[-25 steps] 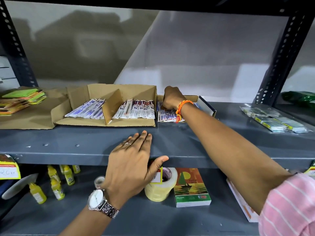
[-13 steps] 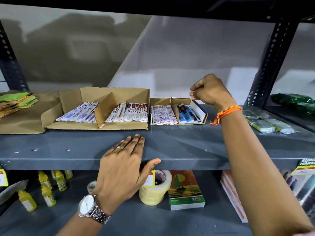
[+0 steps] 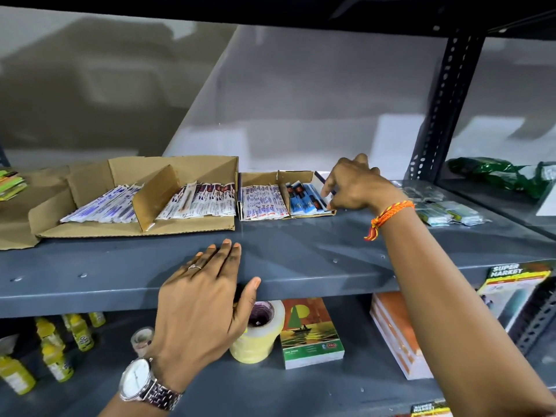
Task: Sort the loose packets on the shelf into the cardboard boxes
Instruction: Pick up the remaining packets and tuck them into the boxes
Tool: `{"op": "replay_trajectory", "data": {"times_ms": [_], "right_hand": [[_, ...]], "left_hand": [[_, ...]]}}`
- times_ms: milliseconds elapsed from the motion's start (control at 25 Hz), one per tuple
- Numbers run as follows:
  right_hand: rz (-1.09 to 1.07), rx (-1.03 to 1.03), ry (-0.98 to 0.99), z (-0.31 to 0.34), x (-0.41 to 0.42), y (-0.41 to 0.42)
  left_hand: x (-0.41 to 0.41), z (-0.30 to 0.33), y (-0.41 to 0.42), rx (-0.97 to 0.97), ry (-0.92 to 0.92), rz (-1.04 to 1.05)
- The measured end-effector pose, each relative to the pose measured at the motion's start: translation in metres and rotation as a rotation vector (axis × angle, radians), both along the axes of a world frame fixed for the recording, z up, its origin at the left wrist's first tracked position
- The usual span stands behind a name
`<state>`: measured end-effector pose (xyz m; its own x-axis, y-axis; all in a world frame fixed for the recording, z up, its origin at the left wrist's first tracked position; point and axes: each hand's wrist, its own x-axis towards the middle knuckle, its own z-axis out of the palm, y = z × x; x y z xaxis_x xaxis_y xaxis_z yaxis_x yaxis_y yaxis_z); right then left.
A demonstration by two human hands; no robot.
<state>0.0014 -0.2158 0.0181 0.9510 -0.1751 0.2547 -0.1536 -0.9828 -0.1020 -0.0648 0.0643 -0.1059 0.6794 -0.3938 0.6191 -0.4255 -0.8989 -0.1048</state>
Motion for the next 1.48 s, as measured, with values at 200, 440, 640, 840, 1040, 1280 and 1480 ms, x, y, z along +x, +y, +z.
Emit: {"op": "replay_trajectory", "data": {"times_ms": [200,440,640,840,1040,1280,1480], "right_hand": [[-0.009,-0.127,0.075,-0.018,0.005,0.002],[0.010,-0.186,-0.059,-0.022,0.006,0.001],[-0.002,-0.180,-0.235,-0.021,-0.002,0.006],[-0.016,-0.026,-0.450,-0.016,-0.003,0.010],[-0.051,0.009,-0.738,-0.014,-0.004,0.017],[0.040,0.803,-0.817,-0.008,0.001,-0.001],[0.168,1.356,-0.914,-0.001,0.007,-0.014]], "left_hand": [[0.003,-0.003,-0.004,-0.029,-0.053,-0.033],[0.004,-0.005,-0.003,-0.040,-0.084,-0.040],[0.004,-0.006,-0.001,-0.045,-0.085,-0.042],[0.005,-0.006,-0.002,-0.041,-0.084,-0.043],[0.004,-0.005,-0.002,-0.042,-0.084,-0.045],[0.004,-0.004,-0.001,-0.034,-0.064,-0.052],[0.005,-0.003,0.000,-0.036,-0.060,-0.049]]}}
